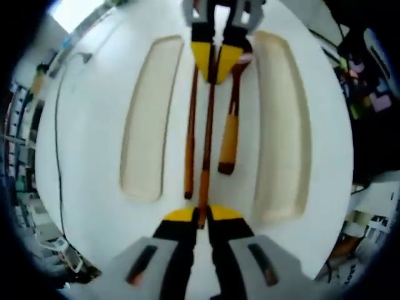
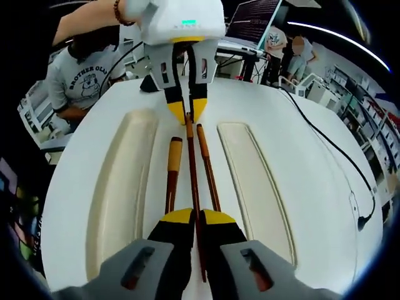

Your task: Arrange the utensils inside the cutlery case until each visible utensil rests in its matching compartment.

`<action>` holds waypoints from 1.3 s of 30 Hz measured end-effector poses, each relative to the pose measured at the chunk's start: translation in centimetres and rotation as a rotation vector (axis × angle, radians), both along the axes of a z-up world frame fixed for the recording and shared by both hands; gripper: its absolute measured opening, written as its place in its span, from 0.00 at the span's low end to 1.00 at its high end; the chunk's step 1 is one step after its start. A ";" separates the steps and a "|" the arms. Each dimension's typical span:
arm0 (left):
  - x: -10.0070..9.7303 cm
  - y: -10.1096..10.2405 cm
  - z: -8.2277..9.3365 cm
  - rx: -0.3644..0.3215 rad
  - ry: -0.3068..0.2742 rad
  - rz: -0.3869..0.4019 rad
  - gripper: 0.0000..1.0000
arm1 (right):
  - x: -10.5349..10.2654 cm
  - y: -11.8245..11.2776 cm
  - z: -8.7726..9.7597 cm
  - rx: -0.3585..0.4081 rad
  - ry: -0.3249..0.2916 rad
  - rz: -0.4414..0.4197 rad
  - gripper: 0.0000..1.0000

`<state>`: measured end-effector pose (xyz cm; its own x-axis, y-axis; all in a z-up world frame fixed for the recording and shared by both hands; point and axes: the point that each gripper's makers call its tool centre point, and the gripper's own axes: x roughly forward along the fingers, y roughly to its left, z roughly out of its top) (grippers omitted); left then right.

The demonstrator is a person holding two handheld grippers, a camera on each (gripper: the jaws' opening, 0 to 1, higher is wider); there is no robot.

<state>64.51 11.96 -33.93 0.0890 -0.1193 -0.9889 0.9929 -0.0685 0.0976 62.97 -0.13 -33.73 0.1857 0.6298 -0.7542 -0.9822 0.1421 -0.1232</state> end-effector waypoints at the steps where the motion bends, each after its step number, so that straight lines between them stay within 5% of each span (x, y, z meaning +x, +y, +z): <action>1: -0.1 0.0 0.0 0.000 0.003 -0.047 0.06 | -0.1 -0.1 0.0 0.000 0.008 -0.008 0.01; 3: 0.3 -0.1 0.0 0.001 0.016 0.019 0.06 | -0.1 0.0 0.1 -0.026 0.023 -0.033 0.01; 6: 0.3 -0.1 0.1 0.032 -0.010 -0.014 0.06 | 0.1 -0.1 0.5 -0.055 -0.040 -0.023 0.01; 18: -0.8 -1.3 4.1 -0.029 -0.040 0.014 0.06 | -0.3 -1.6 4.5 -0.068 -0.085 -0.040 0.02; 39: -5.5 -1.7 3.4 -0.045 -0.008 -0.020 0.06 | -5.4 -1.9 3.6 -0.131 -0.011 -0.053 0.02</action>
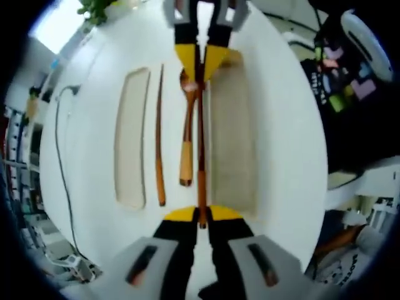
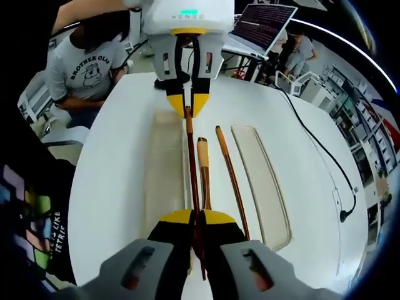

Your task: Arrange the utensils inside the cutlery case until each visible utensil rests in its matching compartment.

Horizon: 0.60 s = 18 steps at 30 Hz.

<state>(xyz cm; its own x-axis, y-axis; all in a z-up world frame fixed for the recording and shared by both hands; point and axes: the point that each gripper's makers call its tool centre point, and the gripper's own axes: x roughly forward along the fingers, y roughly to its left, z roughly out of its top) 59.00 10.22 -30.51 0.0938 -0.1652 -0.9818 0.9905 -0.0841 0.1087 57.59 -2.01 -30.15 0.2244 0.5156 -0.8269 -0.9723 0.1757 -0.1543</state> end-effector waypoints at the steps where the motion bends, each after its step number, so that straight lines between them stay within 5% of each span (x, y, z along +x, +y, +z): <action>1: -0.2 0.0 -0.1 -0.001 0.005 0.000 0.06 | -0.2 0.0 -0.1 0.000 0.007 0.000 0.02; 18: -2.0 0.4 -1.8 -0.033 0.044 -0.005 0.06 | -1.6 0.3 -1.0 -0.003 0.050 -0.009 0.02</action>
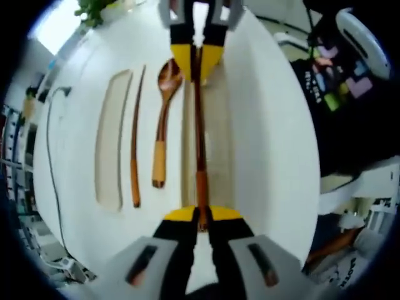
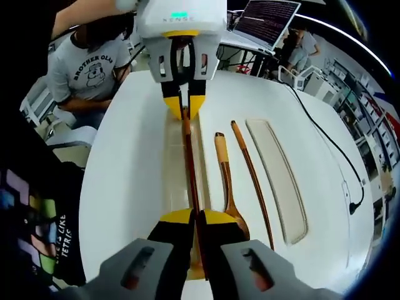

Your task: Arrange the utensils inside the cutlery case until each visible utensil rests in its matching compartment.

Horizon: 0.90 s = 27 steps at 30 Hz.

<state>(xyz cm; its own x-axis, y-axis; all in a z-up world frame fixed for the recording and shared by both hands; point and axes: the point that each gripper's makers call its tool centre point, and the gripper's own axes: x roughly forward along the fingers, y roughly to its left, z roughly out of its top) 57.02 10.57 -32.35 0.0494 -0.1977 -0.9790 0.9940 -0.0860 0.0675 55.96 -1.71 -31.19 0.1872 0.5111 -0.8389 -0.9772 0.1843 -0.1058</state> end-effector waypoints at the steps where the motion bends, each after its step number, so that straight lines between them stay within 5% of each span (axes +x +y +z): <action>1: 0.0 0.0 -0.1 0.000 0.001 0.001 0.06 | -0.2 0.1 -0.3 0.000 0.021 -0.006 0.02; 27: -1.2 -0.6 -0.3 -0.008 0.079 0.013 0.06 | -1.1 0.1 -1.9 -0.007 0.116 -0.008 0.03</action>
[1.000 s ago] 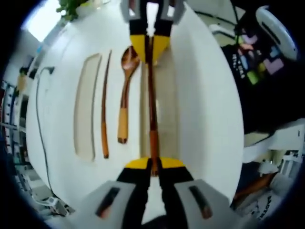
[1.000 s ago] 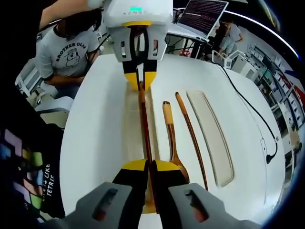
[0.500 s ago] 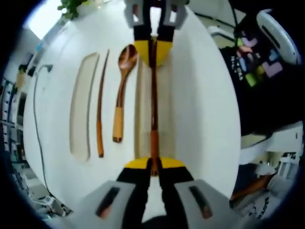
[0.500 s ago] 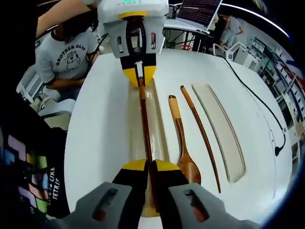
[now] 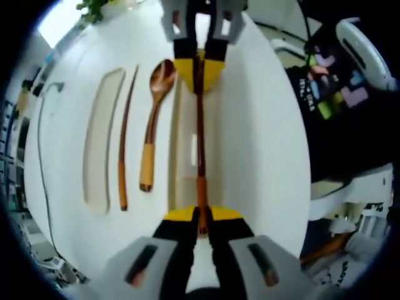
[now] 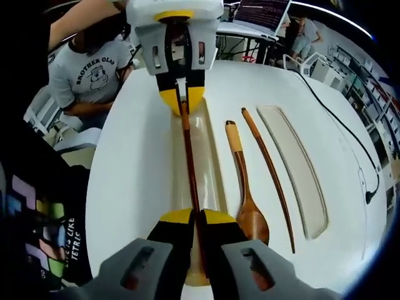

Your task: Arrange the utensils inside the cutlery case until each visible utensil rests in its matching compartment.

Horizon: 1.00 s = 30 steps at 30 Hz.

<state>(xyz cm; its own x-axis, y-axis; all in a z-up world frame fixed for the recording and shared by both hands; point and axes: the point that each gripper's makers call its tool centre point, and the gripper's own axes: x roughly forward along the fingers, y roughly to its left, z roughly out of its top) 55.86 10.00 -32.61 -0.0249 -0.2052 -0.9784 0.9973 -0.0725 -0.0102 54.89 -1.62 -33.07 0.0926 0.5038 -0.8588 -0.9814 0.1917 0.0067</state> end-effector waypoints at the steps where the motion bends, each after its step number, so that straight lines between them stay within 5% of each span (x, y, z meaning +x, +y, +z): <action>1: 0.0 0.0 0.0 0.003 0.001 0.000 0.06 | 0.0 0.0 0.0 -0.001 0.002 -0.001 0.03; 21: -0.2 0.0 0.3 -0.016 0.011 0.013 0.08 | -0.3 -0.4 0.0 -0.020 -0.014 0.023 0.07; 30: -0.2 0.1 1.4 -0.029 -0.008 0.021 0.08 | 0.3 -1.0 1.9 0.000 -0.038 0.015 0.07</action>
